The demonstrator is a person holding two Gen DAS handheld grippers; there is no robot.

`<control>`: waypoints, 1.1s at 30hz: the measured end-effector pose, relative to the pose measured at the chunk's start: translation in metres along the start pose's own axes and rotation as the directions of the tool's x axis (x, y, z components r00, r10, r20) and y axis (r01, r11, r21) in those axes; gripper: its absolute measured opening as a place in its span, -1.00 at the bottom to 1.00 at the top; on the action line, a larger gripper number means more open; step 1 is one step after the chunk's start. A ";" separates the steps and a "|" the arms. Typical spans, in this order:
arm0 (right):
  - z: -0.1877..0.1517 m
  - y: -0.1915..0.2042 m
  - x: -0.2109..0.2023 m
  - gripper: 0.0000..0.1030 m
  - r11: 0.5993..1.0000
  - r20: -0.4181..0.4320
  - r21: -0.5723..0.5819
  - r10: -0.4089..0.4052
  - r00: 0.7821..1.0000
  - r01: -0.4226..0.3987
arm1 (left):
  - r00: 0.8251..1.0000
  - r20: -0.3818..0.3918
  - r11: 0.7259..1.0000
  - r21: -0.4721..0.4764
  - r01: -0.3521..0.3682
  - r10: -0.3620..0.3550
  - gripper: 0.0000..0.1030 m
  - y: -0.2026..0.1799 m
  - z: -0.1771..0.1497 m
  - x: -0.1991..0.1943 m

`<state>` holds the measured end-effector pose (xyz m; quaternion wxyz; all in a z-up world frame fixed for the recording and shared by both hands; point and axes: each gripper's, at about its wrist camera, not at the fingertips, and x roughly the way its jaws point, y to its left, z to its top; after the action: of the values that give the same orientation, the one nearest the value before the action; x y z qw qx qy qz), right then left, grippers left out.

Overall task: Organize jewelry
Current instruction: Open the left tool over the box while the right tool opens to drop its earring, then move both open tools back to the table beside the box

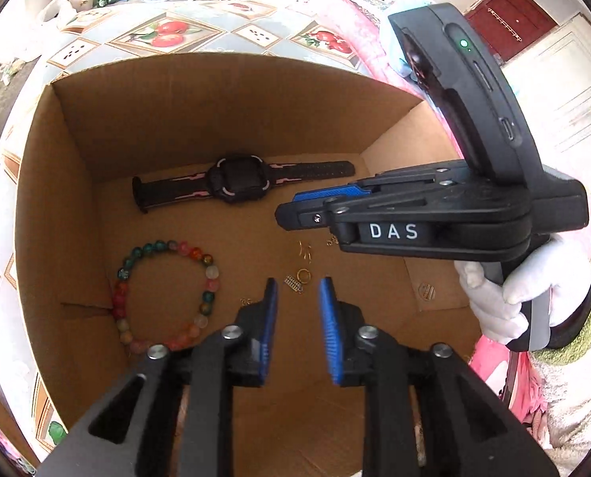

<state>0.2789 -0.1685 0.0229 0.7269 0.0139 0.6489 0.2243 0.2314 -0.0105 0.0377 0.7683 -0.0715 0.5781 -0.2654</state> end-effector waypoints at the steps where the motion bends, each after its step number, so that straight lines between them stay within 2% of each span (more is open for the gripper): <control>1: 0.000 0.000 0.001 -0.66 1.000 0.002 0.004 0.006 1.000 -0.006 | 1.000 0.001 1.000 -0.007 -0.001 0.001 -0.54 0.001 0.000 0.000; 9: -0.004 -0.004 -0.022 -0.62 1.000 0.098 0.019 0.007 0.995 -0.008 | 0.998 0.059 1.000 -0.006 -0.014 0.014 -0.53 0.000 -0.010 -0.016; 12: -0.013 -0.005 -0.044 -0.58 1.000 0.163 0.019 0.021 0.986 -0.024 | 0.993 0.118 1.000 0.013 -0.018 0.016 -0.52 -0.006 -0.019 -0.033; 14: -0.025 -0.002 -0.064 -0.57 0.999 0.222 0.007 0.044 0.974 -0.046 | 0.982 0.186 0.999 0.036 -0.017 0.010 -0.51 -0.012 -0.027 -0.051; 16: -0.044 0.002 -0.088 -0.43 0.997 0.296 -0.024 0.078 0.952 -0.074 | 0.960 0.280 0.998 0.062 -0.026 0.008 -0.48 -0.017 -0.037 -0.073; 18: -0.068 0.007 -0.114 -0.34 0.995 0.379 -0.055 0.097 0.920 -0.082 | 0.925 0.380 0.996 0.082 -0.044 0.009 -0.34 -0.020 -0.054 -0.095; 21: -0.118 0.012 -0.148 -0.29 0.993 0.508 -0.083 0.112 0.854 -0.081 | 0.868 0.497 0.994 0.077 -0.073 0.025 -0.19 -0.015 -0.078 -0.121; 25: -0.196 0.004 -0.177 -0.25 0.989 0.636 -0.090 0.145 0.758 -0.114 | 0.800 0.594 0.993 0.006 -0.116 0.089 -0.05 0.001 -0.112 -0.151; 27: -0.231 0.000 -0.180 -0.19 0.989 0.672 -0.074 0.142 0.727 -0.126 | 0.769 0.624 0.988 -0.040 -0.146 0.139 0.03 0.013 -0.131 -0.166; 29: -0.261 -0.004 -0.170 -0.10 0.989 0.685 -0.038 0.131 0.717 -0.144 | 0.747 0.635 0.979 -0.081 -0.189 0.196 0.12 0.025 -0.147 -0.172; 30: -0.270 -0.006 -0.160 -0.10 0.988 0.680 -0.013 0.120 0.723 -0.152 | 0.742 0.631 0.972 -0.096 -0.213 0.224 0.14 0.031 -0.153 -0.172; 31: -0.276 -0.008 -0.148 -0.10 0.988 0.668 0.020 0.103 0.737 -0.156 | 0.744 0.620 0.966 -0.106 -0.236 0.250 0.16 0.034 -0.161 -0.172; 33: -0.278 -0.014 -0.117 -0.10 0.985 0.623 0.102 0.047 0.781 -0.140 | 0.756 0.587 0.954 -0.113 -0.278 0.290 0.17 0.044 -0.171 -0.161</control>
<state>0.0123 -0.2969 0.0845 0.8841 0.1706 0.3881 0.1964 0.0563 0.1395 0.1017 0.9413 -0.0702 0.3134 -0.1042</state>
